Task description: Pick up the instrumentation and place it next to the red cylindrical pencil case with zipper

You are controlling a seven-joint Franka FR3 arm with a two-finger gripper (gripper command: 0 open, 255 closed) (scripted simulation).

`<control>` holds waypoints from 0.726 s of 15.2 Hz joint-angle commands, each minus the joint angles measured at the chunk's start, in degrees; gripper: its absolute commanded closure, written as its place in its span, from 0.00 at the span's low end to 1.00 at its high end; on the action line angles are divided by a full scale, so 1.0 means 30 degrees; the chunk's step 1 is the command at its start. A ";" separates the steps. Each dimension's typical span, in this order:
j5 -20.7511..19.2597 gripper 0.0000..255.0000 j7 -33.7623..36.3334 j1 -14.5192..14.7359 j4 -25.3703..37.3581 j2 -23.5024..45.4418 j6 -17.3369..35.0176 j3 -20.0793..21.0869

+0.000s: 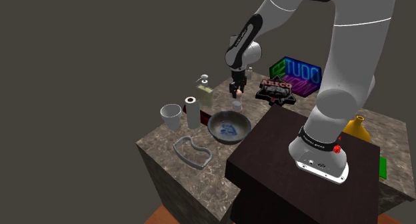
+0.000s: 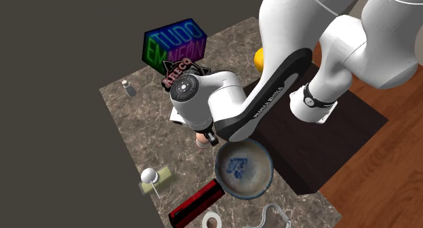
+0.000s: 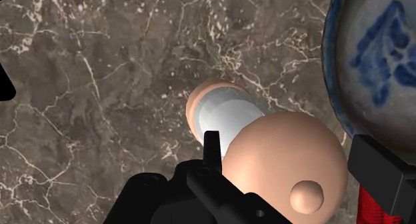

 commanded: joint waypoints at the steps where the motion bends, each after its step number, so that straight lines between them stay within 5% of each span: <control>1: 0.0006 1.00 -0.0003 -0.0001 0.0007 0.0018 0.0019 0.0004; 4: 0.0006 1.00 -0.0003 -0.0001 0.0007 0.0018 0.0019 0.0004; 5: 0.0006 0.00 -0.0003 -0.0002 0.0007 0.0019 0.0019 0.0003; 11: -0.0155 0.00 0.0111 0.0058 0.0105 -0.0521 -0.0611 -0.0075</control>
